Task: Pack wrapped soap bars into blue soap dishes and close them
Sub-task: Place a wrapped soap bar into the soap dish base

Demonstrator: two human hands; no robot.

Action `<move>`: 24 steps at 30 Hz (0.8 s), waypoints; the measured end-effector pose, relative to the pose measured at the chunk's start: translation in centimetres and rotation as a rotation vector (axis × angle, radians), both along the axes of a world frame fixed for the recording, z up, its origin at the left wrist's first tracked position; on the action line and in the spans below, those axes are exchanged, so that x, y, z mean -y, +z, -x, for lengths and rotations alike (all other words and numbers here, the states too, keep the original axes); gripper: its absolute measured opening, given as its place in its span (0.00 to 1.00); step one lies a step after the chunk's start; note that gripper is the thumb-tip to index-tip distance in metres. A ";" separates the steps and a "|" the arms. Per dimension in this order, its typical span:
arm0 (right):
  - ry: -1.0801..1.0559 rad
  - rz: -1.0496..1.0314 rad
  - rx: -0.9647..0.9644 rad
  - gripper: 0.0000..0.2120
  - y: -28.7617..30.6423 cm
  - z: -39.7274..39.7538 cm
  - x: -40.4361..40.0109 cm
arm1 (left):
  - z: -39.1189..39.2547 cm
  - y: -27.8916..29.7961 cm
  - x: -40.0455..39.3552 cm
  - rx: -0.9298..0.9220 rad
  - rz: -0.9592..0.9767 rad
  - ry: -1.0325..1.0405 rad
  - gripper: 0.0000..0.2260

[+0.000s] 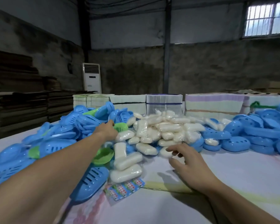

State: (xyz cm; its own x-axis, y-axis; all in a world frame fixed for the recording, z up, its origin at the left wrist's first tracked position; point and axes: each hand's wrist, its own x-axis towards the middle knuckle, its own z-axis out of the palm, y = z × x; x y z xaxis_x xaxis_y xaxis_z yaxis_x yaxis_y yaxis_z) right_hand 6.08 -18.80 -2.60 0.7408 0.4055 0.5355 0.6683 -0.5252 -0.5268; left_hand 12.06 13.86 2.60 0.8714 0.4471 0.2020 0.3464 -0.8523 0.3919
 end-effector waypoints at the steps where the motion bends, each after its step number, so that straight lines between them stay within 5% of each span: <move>1: 0.009 0.023 0.002 0.13 -0.1 0.1 -0.2 | 0.0 -0.3 -0.8 -0.049 -0.009 0.006 0.23; 7: 0.039 0.094 0.002 0.12 -0.4 0.0 -0.7 | -1.3 -0.3 -2.3 -0.200 -0.061 0.039 0.26; 12: 0.062 0.110 0.002 0.13 -0.7 -0.2 -0.8 | -2.2 0.6 -1.5 0.095 0.300 0.174 0.18; 17: 0.066 0.110 -0.012 0.13 -0.7 -0.3 -0.8 | -2.3 -0.8 -0.4 0.189 0.378 0.257 0.21; 21: 0.058 0.102 -0.017 0.13 -0.7 -0.5 -0.7 | -2.5 -0.2 0.4 0.426 0.428 0.160 0.16; 24: 0.048 0.102 -0.020 0.13 -0.7 -0.5 -0.7 | -2.0 0.6 1.4 0.388 0.520 -0.009 0.13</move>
State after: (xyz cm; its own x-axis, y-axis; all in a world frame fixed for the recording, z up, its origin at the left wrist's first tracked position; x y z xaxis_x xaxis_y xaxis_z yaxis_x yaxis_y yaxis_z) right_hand 6.57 -18.09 -3.29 0.7293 0.4929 0.4745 0.6839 -0.5443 -0.4857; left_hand 14.05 12.43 3.20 0.7825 0.5648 0.2621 0.0905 -0.5197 0.8495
